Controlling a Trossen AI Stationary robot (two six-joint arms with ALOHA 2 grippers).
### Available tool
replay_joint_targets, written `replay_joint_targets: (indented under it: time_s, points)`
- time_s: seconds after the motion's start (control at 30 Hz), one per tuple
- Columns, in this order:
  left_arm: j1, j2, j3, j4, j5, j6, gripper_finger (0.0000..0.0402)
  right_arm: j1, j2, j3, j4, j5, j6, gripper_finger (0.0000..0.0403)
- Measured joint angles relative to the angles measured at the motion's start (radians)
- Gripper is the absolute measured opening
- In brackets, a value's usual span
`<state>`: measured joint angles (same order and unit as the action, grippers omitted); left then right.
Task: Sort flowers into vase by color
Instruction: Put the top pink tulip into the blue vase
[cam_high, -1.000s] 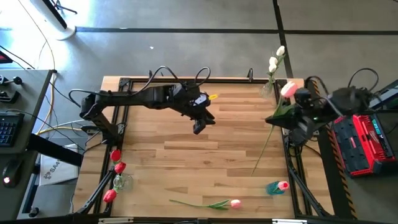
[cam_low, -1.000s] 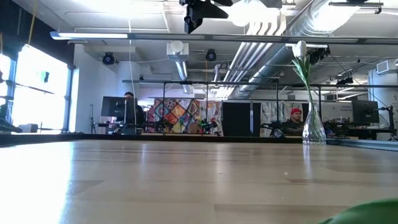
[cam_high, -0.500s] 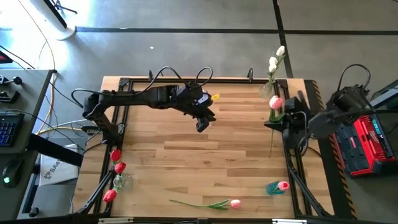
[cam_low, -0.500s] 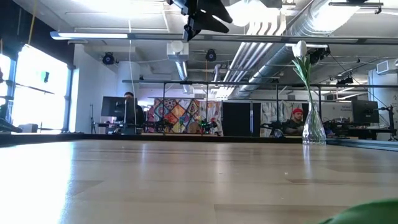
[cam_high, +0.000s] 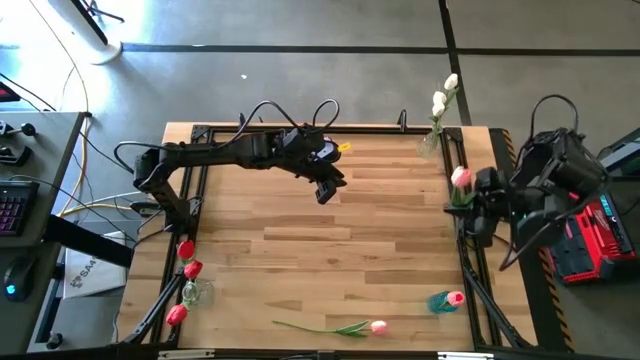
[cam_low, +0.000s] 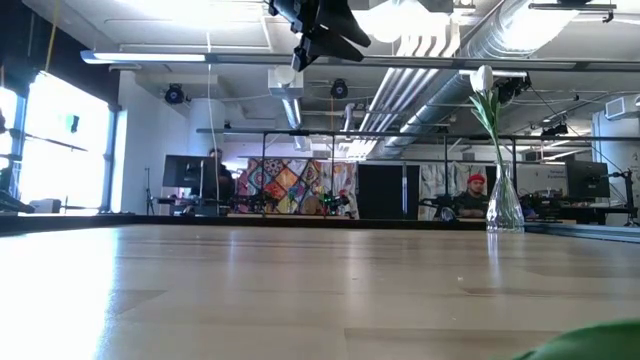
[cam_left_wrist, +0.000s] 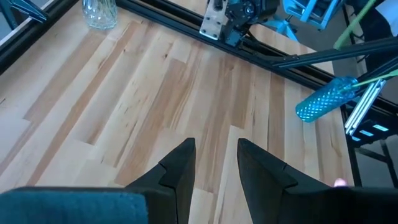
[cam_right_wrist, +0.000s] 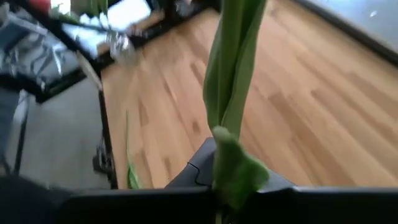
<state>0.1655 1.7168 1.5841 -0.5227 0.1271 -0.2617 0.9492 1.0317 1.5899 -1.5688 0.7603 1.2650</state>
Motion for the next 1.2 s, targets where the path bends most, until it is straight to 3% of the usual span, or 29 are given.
replay_joint_targets:
  time_s: [0.13,0.57,0.87,1.2]
  points:
    - [0.0,0.0,0.0,0.0,0.001,0.002,0.0108,0.017,-0.002,-0.039,-0.004,-0.066,0.02,0.0]
    - [-0.017,0.0,0.0,-0.003,0.005,-0.025,0.0108,0.136,0.007,-0.134,0.089,-0.065,0.105,0.0]
    - [-0.017,0.005,0.0,0.003,0.005,-0.049,0.0108,0.211,0.078,-0.134,0.153,0.042,0.108,0.0]
    - [-0.016,0.005,0.0,0.033,-0.003,-0.043,0.0108,0.222,0.192,-0.134,0.172,0.034,0.152,0.0]
